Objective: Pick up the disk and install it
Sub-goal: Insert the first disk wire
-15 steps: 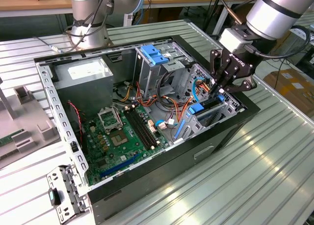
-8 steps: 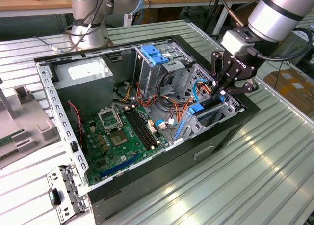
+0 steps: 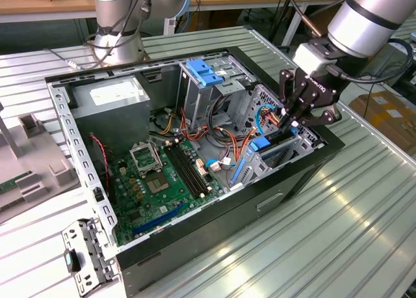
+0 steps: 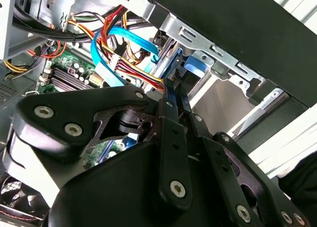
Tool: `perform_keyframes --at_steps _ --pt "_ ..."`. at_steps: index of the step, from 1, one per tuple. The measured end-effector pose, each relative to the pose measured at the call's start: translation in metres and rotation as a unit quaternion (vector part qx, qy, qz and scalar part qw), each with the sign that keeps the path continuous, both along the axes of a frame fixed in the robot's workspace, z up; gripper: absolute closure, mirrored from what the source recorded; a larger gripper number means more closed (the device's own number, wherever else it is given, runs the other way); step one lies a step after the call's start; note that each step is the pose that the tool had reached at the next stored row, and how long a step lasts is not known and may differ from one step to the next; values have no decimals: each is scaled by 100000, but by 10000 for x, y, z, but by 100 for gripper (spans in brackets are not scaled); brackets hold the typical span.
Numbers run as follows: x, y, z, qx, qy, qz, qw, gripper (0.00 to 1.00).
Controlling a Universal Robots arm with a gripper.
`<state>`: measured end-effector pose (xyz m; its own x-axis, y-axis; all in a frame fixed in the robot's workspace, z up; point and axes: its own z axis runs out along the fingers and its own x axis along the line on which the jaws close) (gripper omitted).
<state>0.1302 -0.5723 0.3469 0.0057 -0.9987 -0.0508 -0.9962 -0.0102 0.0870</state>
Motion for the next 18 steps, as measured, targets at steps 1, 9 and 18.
perform_keyframes --at_steps 1,9,18 --pt "0 0 -5 3 1 31 100000 84" --pt "8 -3 8 220 98 77 100000 84" --pt "7 -3 -75 444 98 81 99999 84"
